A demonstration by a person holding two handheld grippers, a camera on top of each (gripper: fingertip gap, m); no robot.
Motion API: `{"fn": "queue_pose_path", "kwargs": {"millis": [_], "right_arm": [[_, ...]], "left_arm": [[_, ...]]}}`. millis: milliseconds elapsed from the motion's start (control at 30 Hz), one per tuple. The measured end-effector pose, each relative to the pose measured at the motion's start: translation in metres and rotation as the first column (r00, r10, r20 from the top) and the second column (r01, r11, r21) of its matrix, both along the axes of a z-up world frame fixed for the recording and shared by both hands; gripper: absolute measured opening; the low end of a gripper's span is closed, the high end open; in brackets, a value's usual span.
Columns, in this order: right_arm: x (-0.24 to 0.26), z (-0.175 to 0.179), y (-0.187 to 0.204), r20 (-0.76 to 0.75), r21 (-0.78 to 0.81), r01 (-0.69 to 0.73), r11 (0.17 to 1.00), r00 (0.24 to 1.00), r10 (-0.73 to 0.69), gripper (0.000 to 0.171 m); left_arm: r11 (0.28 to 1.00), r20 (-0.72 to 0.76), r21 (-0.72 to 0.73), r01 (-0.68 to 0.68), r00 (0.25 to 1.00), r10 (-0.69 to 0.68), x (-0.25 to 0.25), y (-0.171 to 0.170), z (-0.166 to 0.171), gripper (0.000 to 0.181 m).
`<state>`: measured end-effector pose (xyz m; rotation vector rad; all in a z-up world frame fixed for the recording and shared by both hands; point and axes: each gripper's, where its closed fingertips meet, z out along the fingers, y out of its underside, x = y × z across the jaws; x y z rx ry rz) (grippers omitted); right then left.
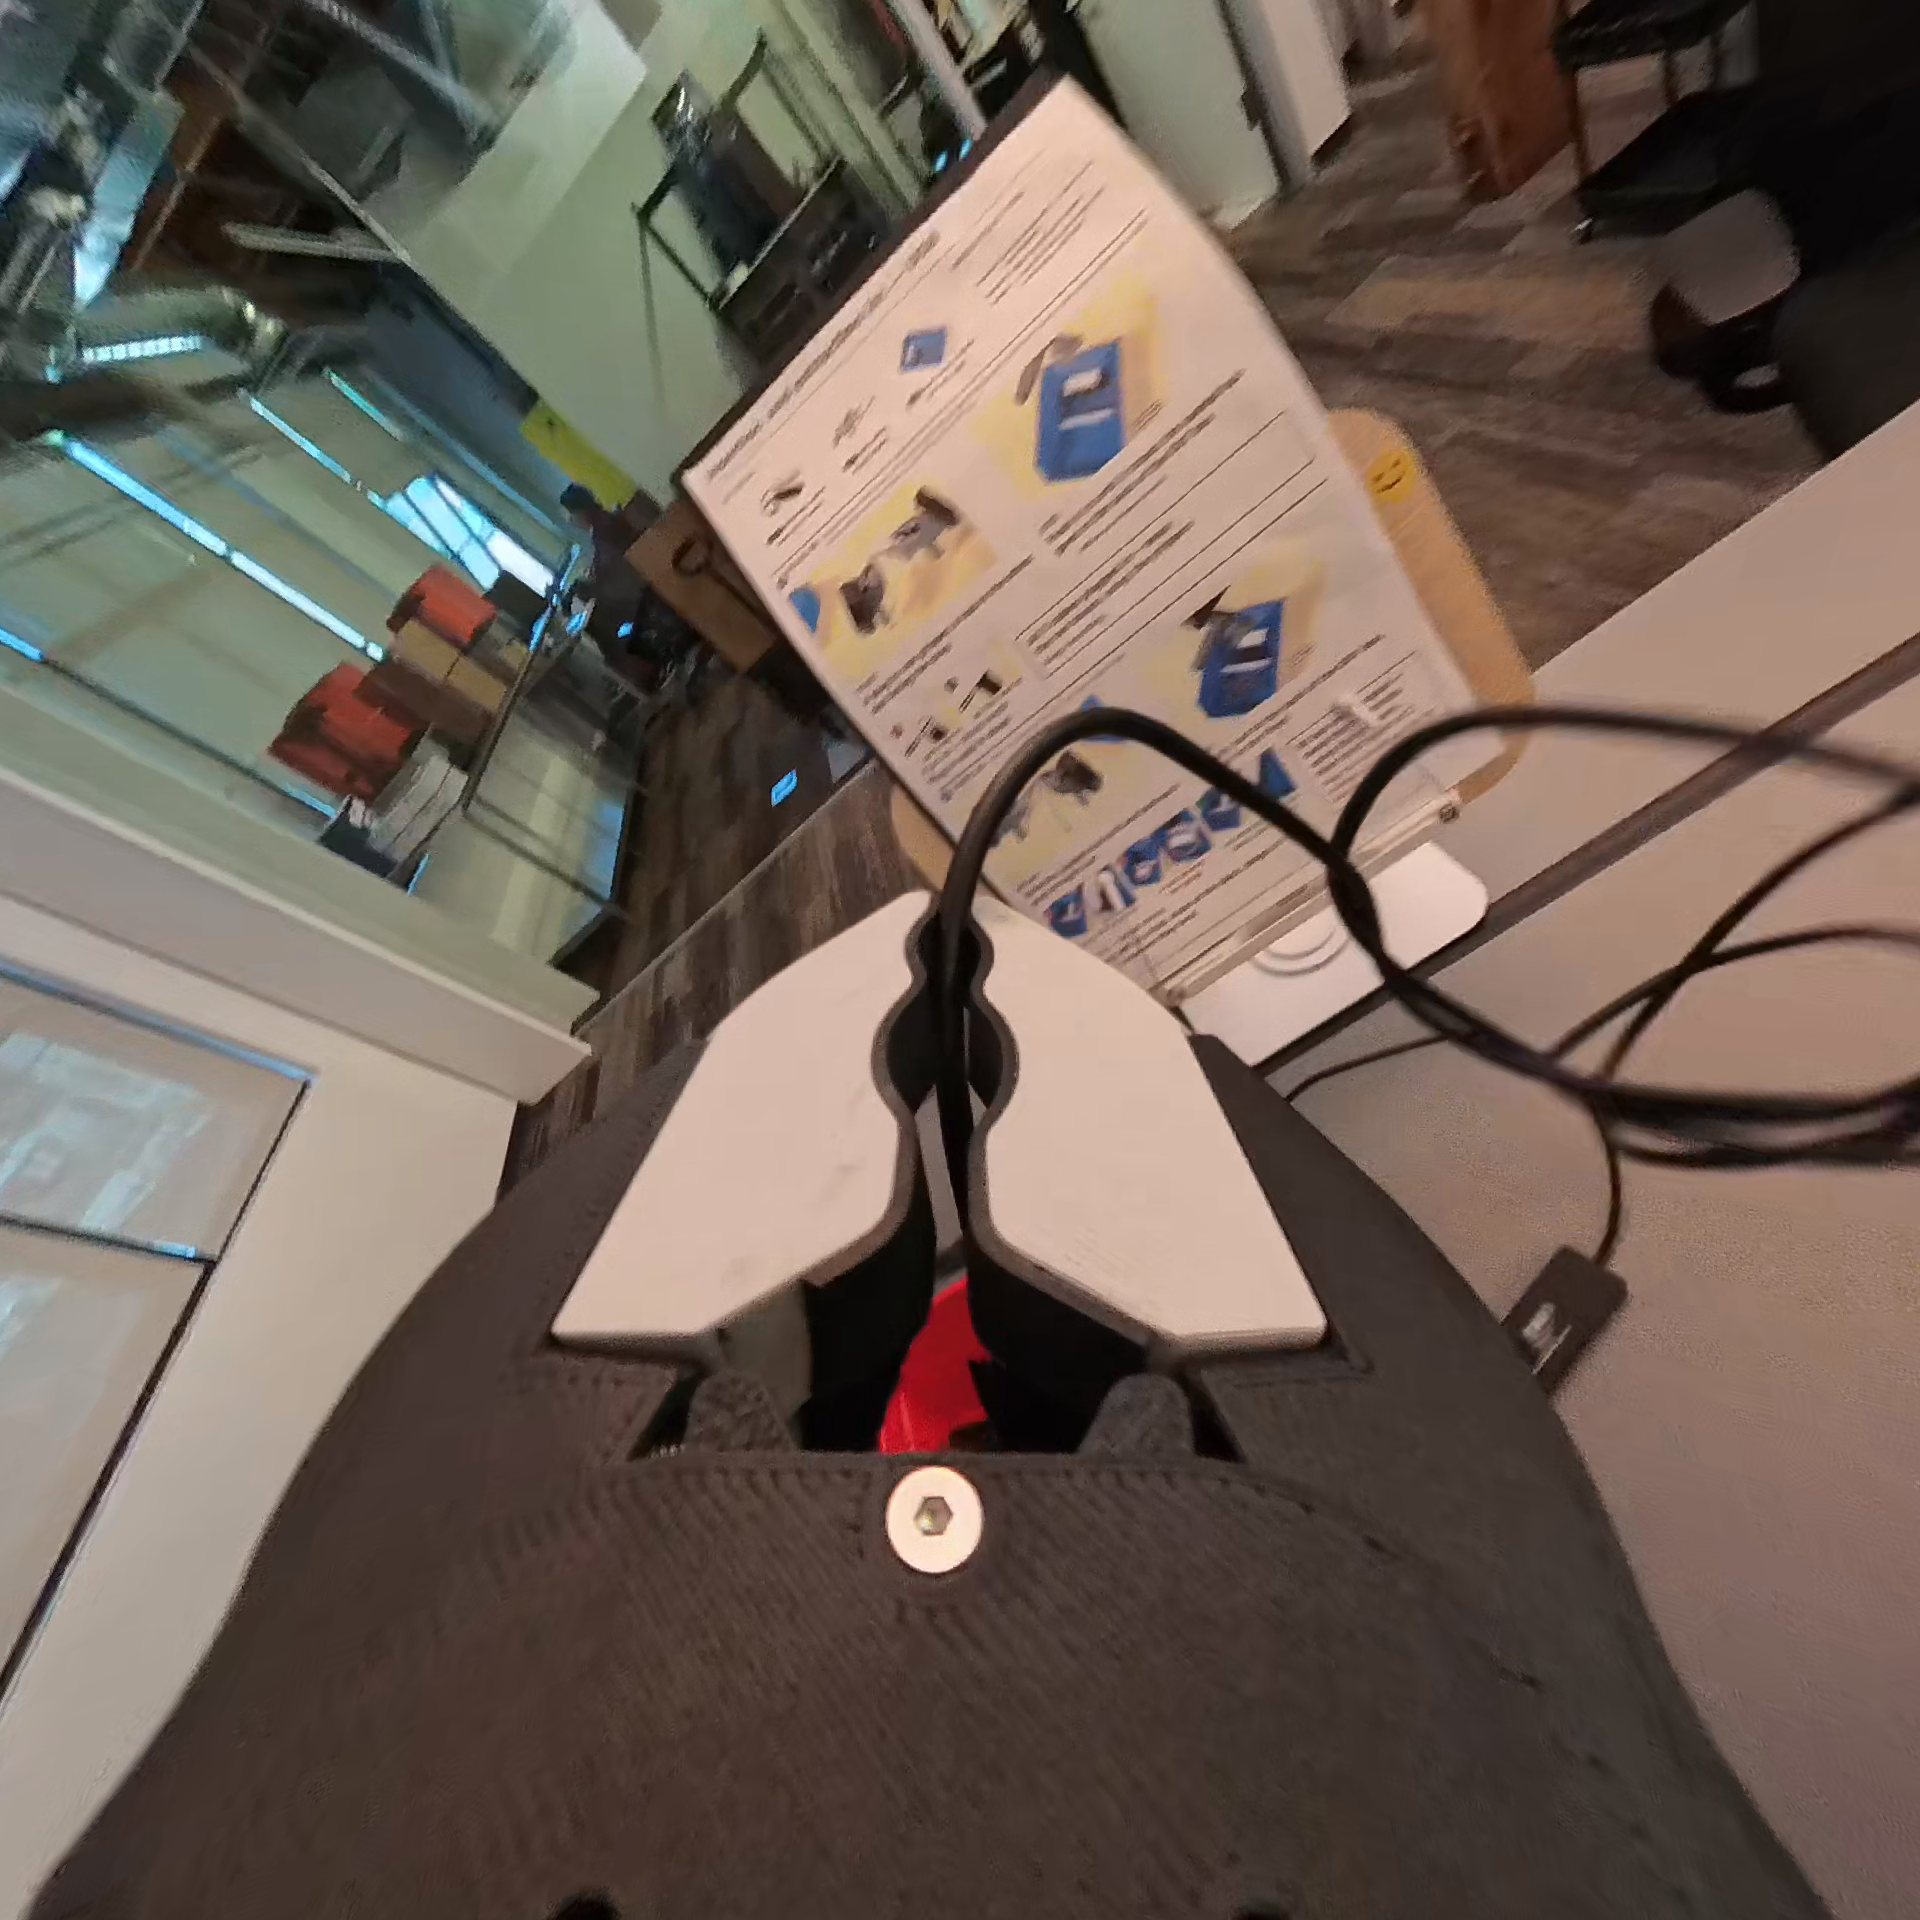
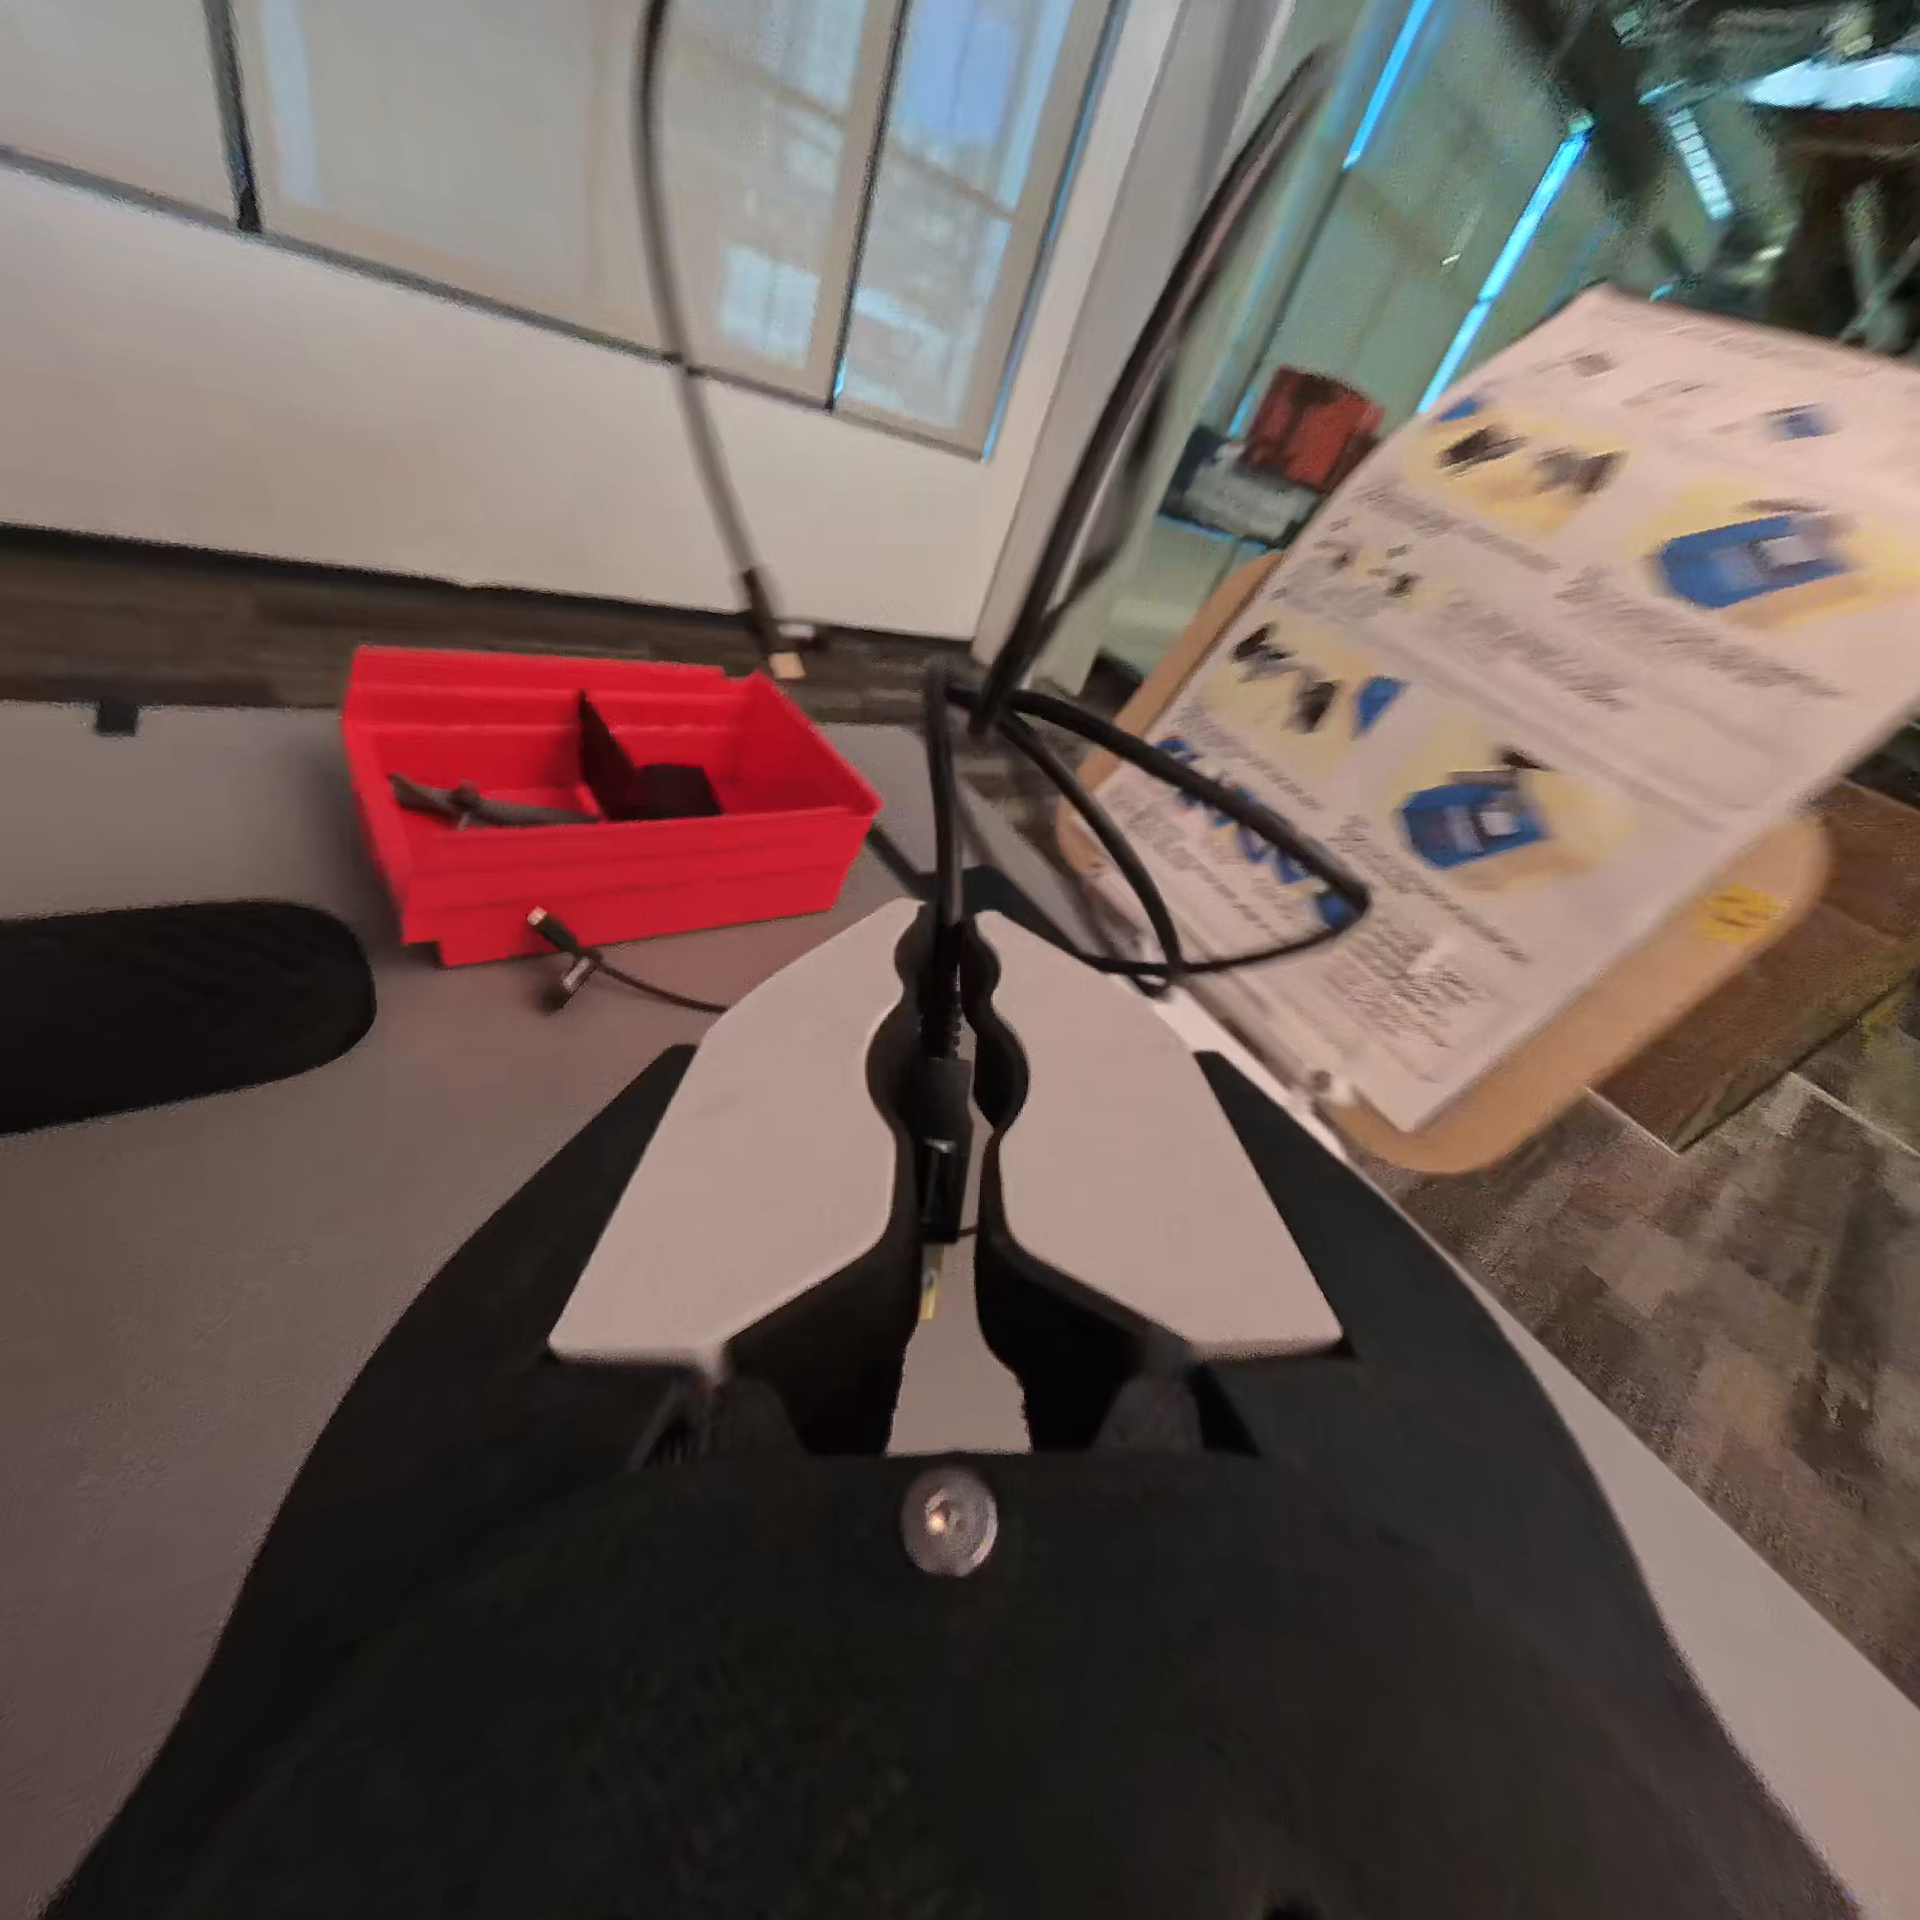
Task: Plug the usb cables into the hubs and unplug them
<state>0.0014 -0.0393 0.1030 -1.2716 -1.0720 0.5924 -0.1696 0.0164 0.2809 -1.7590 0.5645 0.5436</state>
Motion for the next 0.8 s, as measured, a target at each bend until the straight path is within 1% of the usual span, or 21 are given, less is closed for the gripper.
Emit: {"fn": "queue_pose_path", "kwargs": {"millis": [100,200,333,467,567,633,700,800], "right_arm": [[0.064,0.032,0.007,-0.126,-0.040,0.032,0.999,0.991,-0.037,0.005],[0.128,0.048,0.028,-0.241,-0.061,0.140,0.988,0.959,-0.151,0.006],[0.208,0.050,0.052,-0.400,-0.157,0.213,0.964,0.879,-0.259,0.004],[0.270,0.043,0.064,-0.505,-0.230,0.244,0.942,0.797,-0.330,0.005],[0.291,0.041,0.063,-0.563,-0.254,0.207,0.945,0.762,-0.318,0.004],[0.292,0.043,0.061,-0.569,-0.249,0.203,0.947,0.761,-0.312,0.004],[0.282,0.047,0.058,-0.561,-0.230,0.190,0.954,0.776,-0.289,0.004],[0.244,0.060,0.042,-0.547,-0.180,0.095,0.979,0.817,-0.180,0.005]], "left_arm": [[0.997,0.033,-0.035,-0.068,0.997,0.069,-0.033,0.000,0.005,0.000],[0.990,0.062,-0.069,-0.121,0.990,0.126,-0.061,-0.004,0.012,0.000],[0.985,0.082,-0.080,-0.154,0.984,0.161,-0.090,-0.013,0.024,0.000],[0.984,0.160,-0.101,-0.148,0.974,0.163,-0.111,-0.025,0.031,0.000],[0.988,0.245,-0.112,-0.105,0.961,0.129,-0.114,-0.034,0.035,0.000],[0.991,0.296,-0.122,-0.048,0.952,0.082,-0.103,-0.038,0.035,0.000],[0.991,0.316,-0.136,0.009,0.948,0.035,-0.086,-0.041,0.030,0.001],[0.980,0.301,-0.176,0.091,0.953,-0.035,-0.051,-0.042,0.010,0.000]]}}
